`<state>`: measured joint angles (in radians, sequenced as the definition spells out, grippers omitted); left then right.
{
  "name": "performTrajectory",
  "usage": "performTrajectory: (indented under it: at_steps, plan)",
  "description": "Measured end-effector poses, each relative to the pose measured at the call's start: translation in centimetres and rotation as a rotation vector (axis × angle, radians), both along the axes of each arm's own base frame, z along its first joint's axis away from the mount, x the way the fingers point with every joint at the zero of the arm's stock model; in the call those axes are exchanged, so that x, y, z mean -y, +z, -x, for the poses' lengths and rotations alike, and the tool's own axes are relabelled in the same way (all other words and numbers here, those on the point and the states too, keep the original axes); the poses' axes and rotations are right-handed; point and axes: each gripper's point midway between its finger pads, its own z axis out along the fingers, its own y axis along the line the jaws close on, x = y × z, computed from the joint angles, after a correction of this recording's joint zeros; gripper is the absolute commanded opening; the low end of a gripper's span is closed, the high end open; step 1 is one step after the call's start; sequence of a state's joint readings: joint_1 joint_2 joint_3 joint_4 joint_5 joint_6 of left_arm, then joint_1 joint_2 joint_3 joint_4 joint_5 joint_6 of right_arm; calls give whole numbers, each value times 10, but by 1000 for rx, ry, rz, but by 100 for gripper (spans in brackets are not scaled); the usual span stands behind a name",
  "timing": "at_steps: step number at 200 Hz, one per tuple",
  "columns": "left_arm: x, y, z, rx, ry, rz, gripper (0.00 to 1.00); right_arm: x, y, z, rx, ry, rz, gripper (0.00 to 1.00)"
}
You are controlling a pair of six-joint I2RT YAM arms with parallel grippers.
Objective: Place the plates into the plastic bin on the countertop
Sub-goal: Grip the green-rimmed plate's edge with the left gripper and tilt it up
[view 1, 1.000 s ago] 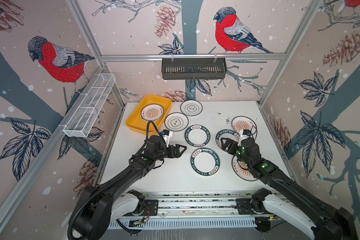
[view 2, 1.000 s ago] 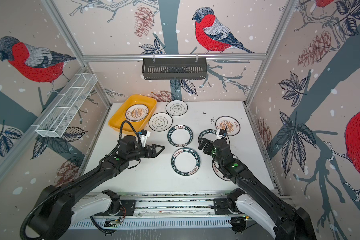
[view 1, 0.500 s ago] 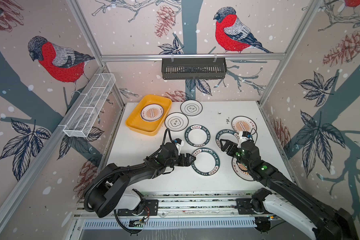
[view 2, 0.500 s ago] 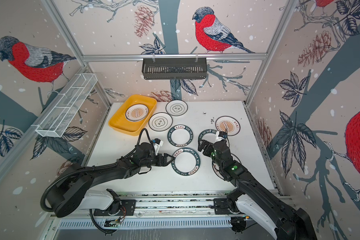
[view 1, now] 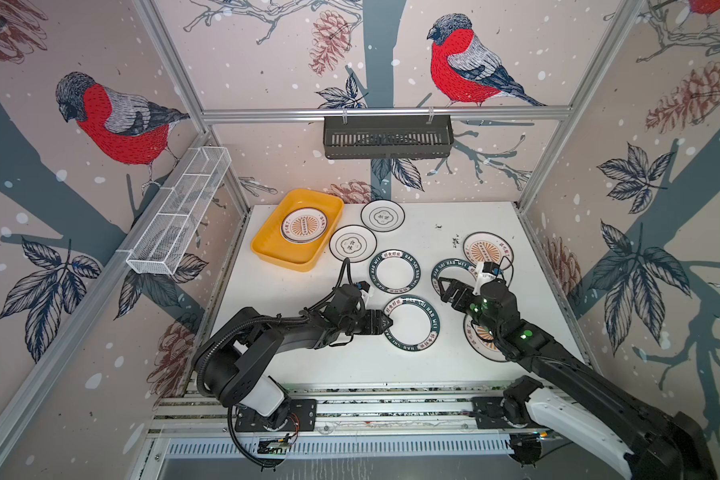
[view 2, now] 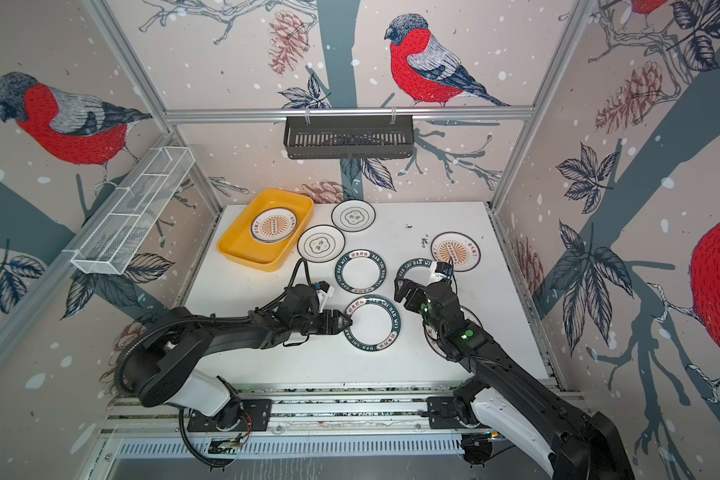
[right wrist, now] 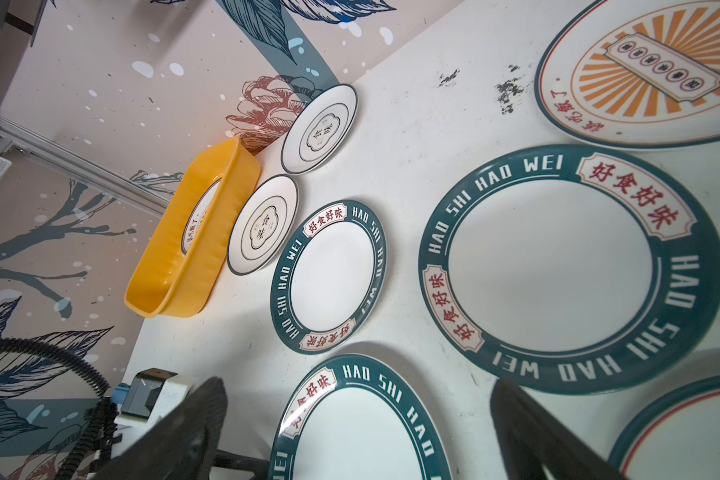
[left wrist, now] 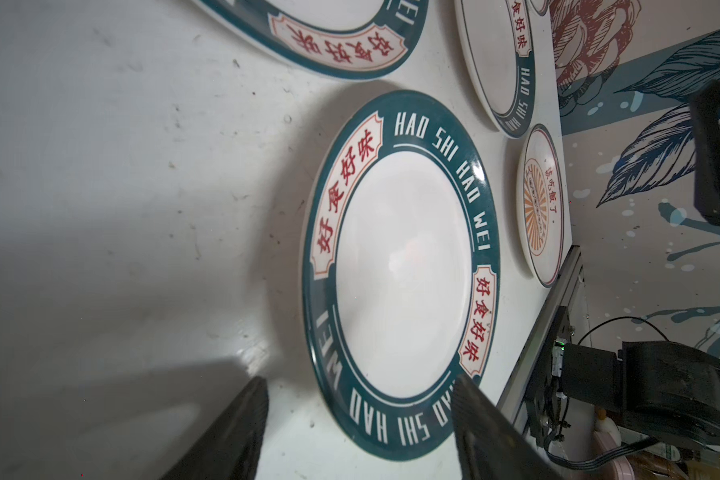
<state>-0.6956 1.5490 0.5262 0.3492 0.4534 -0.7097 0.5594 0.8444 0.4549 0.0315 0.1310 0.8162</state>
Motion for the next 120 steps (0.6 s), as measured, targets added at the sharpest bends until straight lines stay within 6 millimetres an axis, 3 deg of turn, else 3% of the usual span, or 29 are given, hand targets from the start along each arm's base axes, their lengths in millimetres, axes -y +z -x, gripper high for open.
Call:
performTrajectory:
  at_steps: [120]
  plan:
    - [9,-15,-8,-72,35,7,21,5,5,-2,18,-30,3,100]
